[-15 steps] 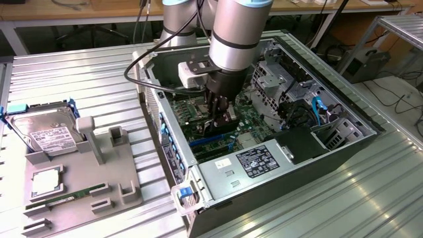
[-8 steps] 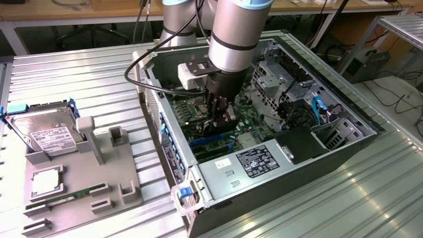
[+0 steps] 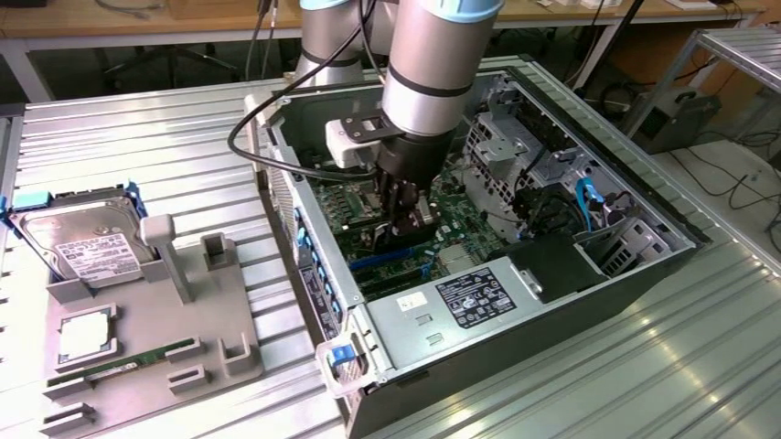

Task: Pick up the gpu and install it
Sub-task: 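Insert the gpu into the slot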

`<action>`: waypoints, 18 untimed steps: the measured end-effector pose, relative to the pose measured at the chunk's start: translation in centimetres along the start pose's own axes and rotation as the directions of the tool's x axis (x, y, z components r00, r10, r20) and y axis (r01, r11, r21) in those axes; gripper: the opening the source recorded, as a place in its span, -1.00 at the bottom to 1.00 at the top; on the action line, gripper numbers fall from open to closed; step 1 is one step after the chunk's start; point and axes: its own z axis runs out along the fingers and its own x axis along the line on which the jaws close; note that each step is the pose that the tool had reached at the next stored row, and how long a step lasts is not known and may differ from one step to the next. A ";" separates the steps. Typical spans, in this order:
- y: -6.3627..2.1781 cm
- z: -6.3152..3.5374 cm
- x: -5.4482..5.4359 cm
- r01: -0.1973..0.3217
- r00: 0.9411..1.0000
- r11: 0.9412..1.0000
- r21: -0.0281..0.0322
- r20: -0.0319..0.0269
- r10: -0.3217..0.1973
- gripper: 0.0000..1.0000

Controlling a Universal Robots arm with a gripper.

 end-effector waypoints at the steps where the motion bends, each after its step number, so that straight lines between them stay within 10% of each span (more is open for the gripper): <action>1: 0.01 0.09 0.0 0.000 1.000 1.000 0.000 0.001 0.000 -0.47; 18: 0.18 1.46 0.0 -0.009 1.000 1.000 -0.001 0.027 0.010 -0.47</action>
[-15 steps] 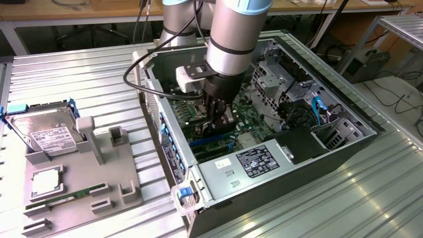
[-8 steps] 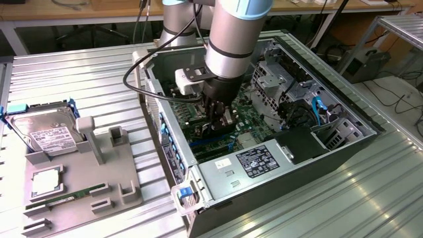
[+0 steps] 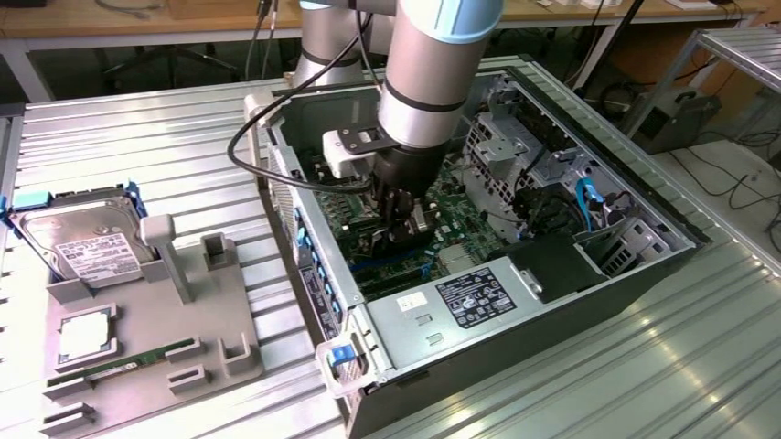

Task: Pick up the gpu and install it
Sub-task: 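Insert the gpu into the slot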

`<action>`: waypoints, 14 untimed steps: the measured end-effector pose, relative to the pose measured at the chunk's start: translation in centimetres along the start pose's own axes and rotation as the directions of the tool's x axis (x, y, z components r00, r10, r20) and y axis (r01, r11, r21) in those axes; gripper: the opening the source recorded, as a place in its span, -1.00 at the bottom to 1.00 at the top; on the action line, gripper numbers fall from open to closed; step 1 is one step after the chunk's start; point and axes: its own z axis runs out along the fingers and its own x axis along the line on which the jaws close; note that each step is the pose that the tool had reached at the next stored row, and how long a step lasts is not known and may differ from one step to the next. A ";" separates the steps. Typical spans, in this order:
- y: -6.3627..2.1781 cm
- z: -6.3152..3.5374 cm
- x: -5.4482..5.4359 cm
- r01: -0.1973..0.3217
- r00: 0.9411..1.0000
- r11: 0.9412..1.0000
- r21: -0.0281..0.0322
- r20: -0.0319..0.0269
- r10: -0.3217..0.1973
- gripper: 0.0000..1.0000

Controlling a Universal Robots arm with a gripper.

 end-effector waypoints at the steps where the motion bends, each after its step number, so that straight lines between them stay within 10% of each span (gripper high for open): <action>1: 0.00 0.07 0.0 0.000 1.000 1.000 0.000 0.002 0.000 -0.47; 14: -0.01 0.16 0.0 -0.001 1.000 1.000 0.000 0.027 0.001 -0.35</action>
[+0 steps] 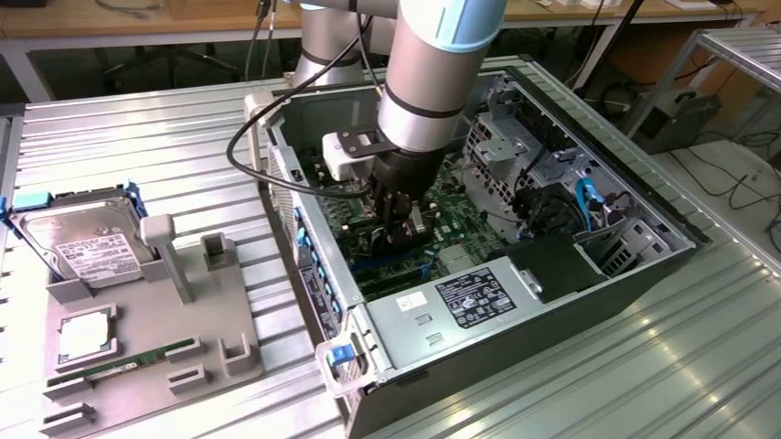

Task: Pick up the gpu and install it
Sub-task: 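Insert the gpu into the slot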

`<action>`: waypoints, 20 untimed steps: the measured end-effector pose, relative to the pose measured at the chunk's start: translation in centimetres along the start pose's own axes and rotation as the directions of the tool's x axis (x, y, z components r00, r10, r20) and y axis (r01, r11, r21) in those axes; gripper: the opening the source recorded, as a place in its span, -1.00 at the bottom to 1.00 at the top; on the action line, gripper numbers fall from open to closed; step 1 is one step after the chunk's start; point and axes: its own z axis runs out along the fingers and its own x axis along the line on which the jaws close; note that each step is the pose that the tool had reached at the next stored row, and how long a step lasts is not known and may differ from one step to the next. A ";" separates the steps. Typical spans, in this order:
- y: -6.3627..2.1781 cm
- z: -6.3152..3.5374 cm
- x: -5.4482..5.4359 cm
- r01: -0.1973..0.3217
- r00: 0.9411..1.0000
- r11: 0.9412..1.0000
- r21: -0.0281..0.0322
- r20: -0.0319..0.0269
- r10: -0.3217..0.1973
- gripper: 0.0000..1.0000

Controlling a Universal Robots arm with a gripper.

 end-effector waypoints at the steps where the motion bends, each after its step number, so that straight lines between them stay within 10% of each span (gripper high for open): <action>1: 0.00 0.01 0.0 0.000 1.000 1.000 0.000 0.000 0.000 -0.35; 20: 0.00 0.03 0.0 0.000 1.000 1.000 0.000 0.000 0.000 -0.43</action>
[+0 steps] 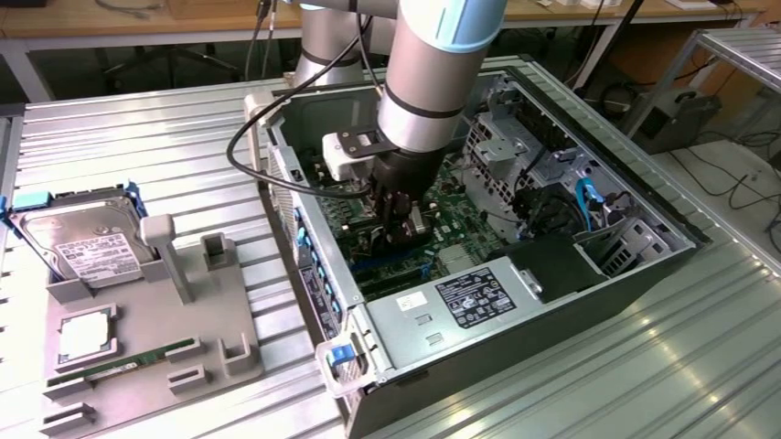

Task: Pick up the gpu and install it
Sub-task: 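Insert the gpu into the slot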

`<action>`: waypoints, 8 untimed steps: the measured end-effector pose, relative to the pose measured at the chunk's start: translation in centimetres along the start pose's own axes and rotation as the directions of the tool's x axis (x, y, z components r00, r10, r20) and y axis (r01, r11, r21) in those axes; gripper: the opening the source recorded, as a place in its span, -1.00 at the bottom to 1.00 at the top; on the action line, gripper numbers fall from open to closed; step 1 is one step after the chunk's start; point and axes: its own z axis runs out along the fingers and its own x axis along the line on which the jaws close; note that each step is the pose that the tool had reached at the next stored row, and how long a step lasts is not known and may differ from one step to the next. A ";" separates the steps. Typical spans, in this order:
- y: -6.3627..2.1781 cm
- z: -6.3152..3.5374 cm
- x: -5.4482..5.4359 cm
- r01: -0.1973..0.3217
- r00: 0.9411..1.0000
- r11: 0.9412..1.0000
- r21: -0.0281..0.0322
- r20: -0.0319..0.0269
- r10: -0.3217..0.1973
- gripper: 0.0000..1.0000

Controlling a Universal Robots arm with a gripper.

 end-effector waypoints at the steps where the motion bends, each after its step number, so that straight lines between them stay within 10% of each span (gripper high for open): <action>1: 0.00 0.00 0.0 0.000 1.000 1.000 0.000 0.000 0.000 -0.43; 8: -0.01 0.00 0.2 0.000 1.000 1.000 0.000 0.000 0.000 -0.43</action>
